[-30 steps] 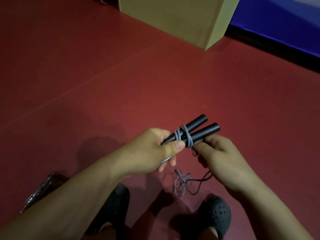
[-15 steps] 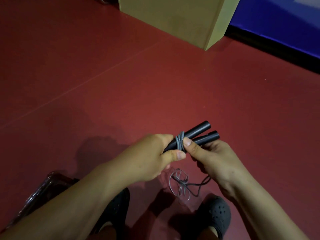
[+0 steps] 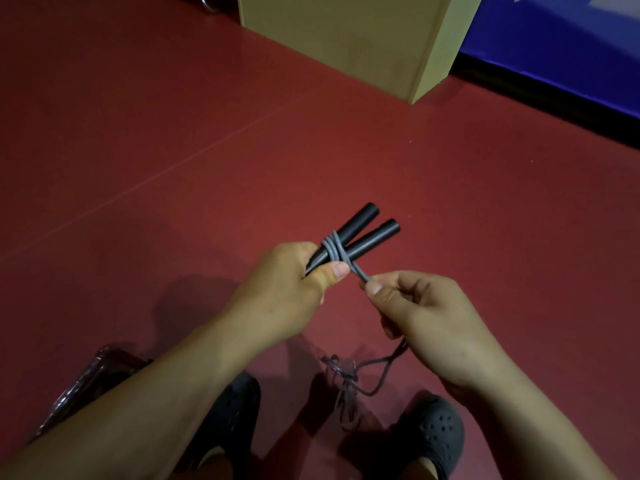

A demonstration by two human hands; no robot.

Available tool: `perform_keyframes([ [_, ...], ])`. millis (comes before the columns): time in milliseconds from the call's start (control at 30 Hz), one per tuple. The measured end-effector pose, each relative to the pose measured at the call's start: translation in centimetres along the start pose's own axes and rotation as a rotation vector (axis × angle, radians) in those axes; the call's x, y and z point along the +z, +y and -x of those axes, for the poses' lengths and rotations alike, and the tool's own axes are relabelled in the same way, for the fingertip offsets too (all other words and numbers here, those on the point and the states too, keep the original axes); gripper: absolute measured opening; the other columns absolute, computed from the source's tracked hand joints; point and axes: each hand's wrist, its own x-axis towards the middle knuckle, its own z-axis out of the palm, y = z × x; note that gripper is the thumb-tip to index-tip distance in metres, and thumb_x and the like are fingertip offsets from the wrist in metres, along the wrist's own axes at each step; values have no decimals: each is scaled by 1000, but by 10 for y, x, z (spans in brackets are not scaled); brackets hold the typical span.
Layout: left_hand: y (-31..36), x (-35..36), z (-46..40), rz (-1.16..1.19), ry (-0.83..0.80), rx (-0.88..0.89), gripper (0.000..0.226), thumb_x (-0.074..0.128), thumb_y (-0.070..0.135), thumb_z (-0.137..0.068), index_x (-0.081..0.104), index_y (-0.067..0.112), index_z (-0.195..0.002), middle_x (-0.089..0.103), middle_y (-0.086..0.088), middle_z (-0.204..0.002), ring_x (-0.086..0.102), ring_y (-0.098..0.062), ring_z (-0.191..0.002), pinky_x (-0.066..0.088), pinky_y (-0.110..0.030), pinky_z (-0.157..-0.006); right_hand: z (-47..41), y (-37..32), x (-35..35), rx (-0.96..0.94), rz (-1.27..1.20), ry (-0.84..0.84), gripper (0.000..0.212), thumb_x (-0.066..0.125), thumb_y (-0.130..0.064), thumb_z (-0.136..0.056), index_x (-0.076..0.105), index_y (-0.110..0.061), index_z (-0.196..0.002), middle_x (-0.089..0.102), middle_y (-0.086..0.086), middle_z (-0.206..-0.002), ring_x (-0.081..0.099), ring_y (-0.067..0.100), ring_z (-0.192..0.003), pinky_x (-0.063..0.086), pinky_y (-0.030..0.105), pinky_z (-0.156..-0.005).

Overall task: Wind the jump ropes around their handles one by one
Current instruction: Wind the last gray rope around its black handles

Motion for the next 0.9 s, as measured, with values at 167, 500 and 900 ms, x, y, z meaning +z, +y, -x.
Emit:
perform_keyframes([
  [167,-1,-5,-5,-69,73,-19,39,60,35,-95,54,16,-61,52,7,-47,45,-4,-39,32,-24,-45,2,0,-5,-19,133,12,22,69,-29,-89,67,-13,-74,46,-6,-56,39,12,-56,33,26,-53],
  [500,-10,-3,-7,-209,-26,-84,40,58,41,-96,61,6,-77,69,-19,-78,58,-29,-61,38,-32,-56,4,0,-8,-64,110,-24,25,67,-27,-91,64,-18,-67,46,-2,-54,41,14,-51,37,37,-50],
  [900,-3,12,1,-233,-390,-90,24,64,40,-93,63,22,-78,71,1,-67,54,0,-42,42,-22,-53,-1,11,-10,-223,293,85,18,64,-27,-92,69,-22,-76,67,0,-69,61,22,-67,50,38,-63],
])
